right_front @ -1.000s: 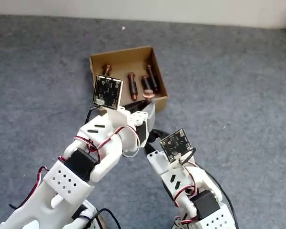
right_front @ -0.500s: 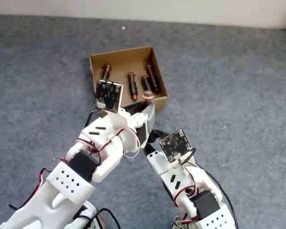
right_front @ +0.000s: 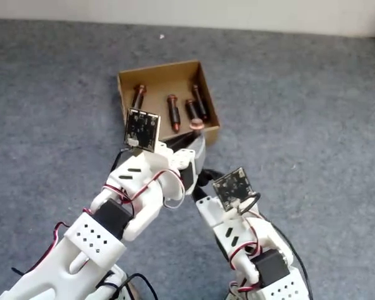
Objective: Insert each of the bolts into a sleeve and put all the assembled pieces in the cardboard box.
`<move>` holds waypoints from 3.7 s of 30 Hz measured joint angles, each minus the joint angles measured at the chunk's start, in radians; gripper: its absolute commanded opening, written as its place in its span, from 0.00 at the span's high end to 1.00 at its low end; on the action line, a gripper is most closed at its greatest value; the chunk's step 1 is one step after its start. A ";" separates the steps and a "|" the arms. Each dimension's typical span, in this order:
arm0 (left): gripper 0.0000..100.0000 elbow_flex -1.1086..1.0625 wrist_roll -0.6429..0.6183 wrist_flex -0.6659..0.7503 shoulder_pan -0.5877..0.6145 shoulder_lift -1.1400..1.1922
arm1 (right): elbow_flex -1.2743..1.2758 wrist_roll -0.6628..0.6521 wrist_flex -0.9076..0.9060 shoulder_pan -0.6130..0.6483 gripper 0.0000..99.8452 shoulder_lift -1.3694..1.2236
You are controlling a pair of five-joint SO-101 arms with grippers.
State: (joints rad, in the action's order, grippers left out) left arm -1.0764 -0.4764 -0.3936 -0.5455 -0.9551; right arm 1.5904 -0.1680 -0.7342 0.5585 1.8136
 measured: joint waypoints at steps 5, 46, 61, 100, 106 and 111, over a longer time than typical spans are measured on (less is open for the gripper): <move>1.00 0.000 0.000 -0.034 -0.021 -0.037 | 0.000 0.000 0.000 -0.015 1.00 0.000; 0.82 -0.169 0.259 -0.169 -0.078 -0.230 | 0.000 0.000 0.021 -0.031 1.00 0.003; 0.82 -0.008 0.259 -0.430 0.097 -0.273 | 0.000 0.000 0.021 -0.032 1.00 0.003; 0.82 -0.598 0.391 -0.559 0.508 -0.856 | -0.095 -0.043 0.141 -0.035 0.99 -0.015; 0.82 -0.598 0.391 -0.560 0.508 -0.856 | -0.203 -0.069 0.351 -0.035 0.99 -0.327; 0.82 -0.598 0.391 -0.566 0.508 -0.856 | -0.367 -0.069 0.562 -0.035 0.99 -0.747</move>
State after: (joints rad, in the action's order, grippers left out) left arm -1.6747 -0.0852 -0.9597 -0.0376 -1.8113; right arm 1.2236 -0.2371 -0.1726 0.5232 1.0664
